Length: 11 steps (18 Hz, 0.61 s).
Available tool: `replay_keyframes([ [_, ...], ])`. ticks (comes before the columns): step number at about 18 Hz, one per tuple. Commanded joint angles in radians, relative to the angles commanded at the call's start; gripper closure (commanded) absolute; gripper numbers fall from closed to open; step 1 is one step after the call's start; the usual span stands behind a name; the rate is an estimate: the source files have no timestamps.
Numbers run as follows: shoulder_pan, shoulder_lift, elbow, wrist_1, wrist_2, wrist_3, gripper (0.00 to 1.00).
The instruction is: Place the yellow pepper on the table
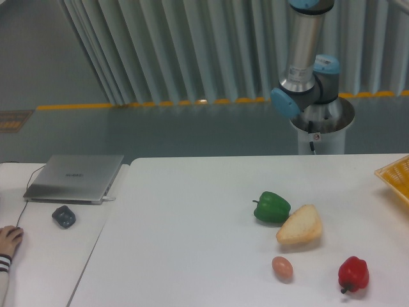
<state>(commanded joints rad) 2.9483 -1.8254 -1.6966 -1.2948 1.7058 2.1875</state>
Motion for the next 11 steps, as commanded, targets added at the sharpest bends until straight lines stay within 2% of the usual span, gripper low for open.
replay_keyframes([
  [11, -0.005, -0.035, -0.009, 0.006, 0.057, -0.046, 0.0],
])
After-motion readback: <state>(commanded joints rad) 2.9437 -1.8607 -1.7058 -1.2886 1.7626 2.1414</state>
